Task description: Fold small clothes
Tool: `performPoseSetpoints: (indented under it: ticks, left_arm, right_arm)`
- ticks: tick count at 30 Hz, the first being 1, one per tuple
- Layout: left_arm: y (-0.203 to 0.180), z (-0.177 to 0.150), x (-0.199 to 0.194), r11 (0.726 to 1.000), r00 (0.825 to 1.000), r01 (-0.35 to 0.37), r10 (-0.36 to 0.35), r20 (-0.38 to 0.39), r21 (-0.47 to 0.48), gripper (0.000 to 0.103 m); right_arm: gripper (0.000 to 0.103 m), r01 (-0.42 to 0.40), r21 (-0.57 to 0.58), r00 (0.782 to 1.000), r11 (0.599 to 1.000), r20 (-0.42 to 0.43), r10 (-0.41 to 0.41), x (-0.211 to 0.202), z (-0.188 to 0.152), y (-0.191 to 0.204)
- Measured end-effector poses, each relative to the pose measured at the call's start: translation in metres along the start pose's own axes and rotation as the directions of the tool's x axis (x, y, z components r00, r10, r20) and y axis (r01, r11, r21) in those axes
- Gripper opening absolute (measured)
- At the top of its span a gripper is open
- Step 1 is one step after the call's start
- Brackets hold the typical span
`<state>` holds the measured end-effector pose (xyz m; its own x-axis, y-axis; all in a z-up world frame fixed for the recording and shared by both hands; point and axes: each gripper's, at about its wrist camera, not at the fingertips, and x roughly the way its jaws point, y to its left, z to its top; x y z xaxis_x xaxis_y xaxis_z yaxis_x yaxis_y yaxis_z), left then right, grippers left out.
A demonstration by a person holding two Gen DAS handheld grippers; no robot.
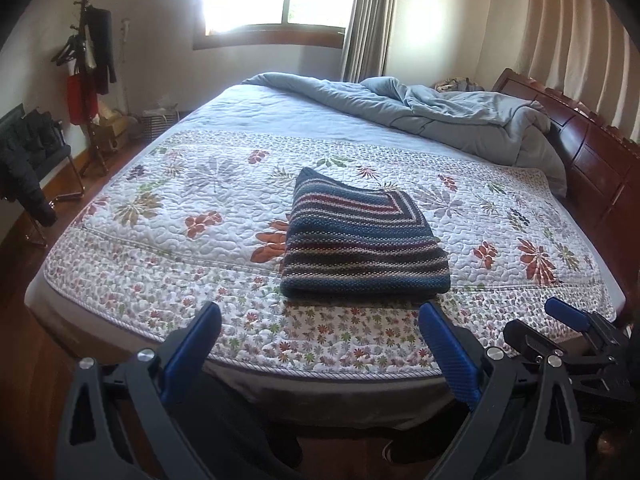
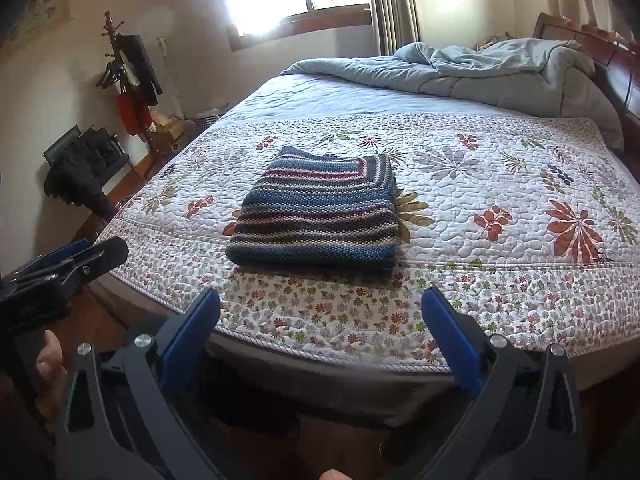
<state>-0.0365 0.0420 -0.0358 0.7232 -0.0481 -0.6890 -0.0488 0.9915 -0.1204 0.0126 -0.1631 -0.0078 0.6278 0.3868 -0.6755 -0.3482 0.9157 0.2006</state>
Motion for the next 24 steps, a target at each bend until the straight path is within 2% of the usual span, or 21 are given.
performPoseSetpoints:
  ticks: [10,24]
  left_arm:
    - [-0.008,0.002,0.009,1.000,1.000,-0.007,0.008,-0.016,0.022,0.099]
    - [-0.003,0.005,0.021,1.000,0.998,-0.029,0.030,-0.046,0.007,0.099]
  right_arm:
    - [0.100,0.013,0.015,1.000,1.000,0.005,-0.013,0.004,0.005,-0.008]
    - [0.100,0.016,0.016,1.000,1.000,0.000,-0.016,0.015,0.008,-0.011]
